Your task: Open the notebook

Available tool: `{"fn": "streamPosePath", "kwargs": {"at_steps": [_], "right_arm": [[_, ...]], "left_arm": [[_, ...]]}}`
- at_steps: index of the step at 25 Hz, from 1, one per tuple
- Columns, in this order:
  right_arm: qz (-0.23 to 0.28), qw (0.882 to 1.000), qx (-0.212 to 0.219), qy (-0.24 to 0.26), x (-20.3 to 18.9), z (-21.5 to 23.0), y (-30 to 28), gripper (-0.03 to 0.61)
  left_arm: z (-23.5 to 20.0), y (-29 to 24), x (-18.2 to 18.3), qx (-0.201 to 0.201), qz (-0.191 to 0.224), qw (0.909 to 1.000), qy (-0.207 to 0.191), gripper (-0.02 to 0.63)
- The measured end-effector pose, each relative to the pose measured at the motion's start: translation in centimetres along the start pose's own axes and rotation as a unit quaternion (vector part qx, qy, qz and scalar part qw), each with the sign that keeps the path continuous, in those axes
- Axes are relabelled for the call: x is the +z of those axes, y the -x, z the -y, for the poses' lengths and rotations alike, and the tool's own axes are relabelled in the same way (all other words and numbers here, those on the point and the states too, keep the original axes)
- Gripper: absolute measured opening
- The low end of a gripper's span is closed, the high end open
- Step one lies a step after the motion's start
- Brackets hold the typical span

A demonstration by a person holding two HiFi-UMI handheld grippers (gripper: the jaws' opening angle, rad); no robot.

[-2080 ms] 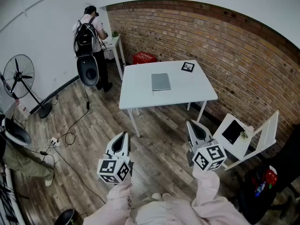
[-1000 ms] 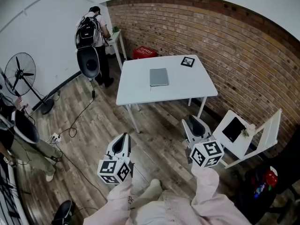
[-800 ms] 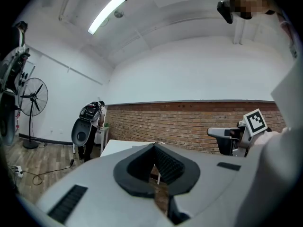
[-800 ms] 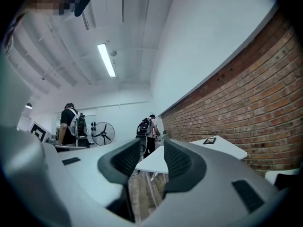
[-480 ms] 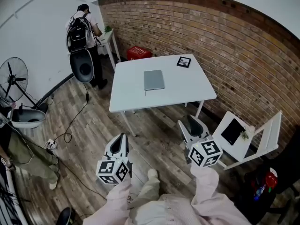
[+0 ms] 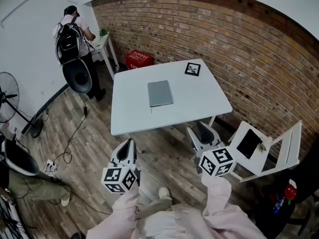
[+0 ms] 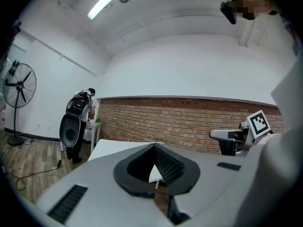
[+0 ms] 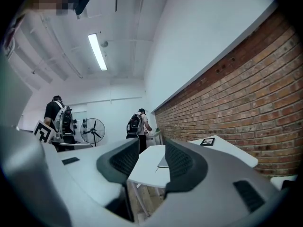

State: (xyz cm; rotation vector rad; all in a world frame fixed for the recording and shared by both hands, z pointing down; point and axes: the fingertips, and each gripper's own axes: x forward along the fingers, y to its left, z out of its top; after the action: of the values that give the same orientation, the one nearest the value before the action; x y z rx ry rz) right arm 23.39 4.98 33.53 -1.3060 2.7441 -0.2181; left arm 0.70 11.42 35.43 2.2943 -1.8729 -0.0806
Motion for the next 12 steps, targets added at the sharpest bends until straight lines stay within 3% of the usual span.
{"fn": "streamPosePath", "kwargs": {"at_steps": [12], "right_arm": [[-0.004,0.999,-0.029,-0.013,-1.3,1.8,-8.3,0.153]], "left_arm": [[-5.5,-7.6,-0.7,-0.029,-0.02,0.9993,0.012,-0.008]]}}
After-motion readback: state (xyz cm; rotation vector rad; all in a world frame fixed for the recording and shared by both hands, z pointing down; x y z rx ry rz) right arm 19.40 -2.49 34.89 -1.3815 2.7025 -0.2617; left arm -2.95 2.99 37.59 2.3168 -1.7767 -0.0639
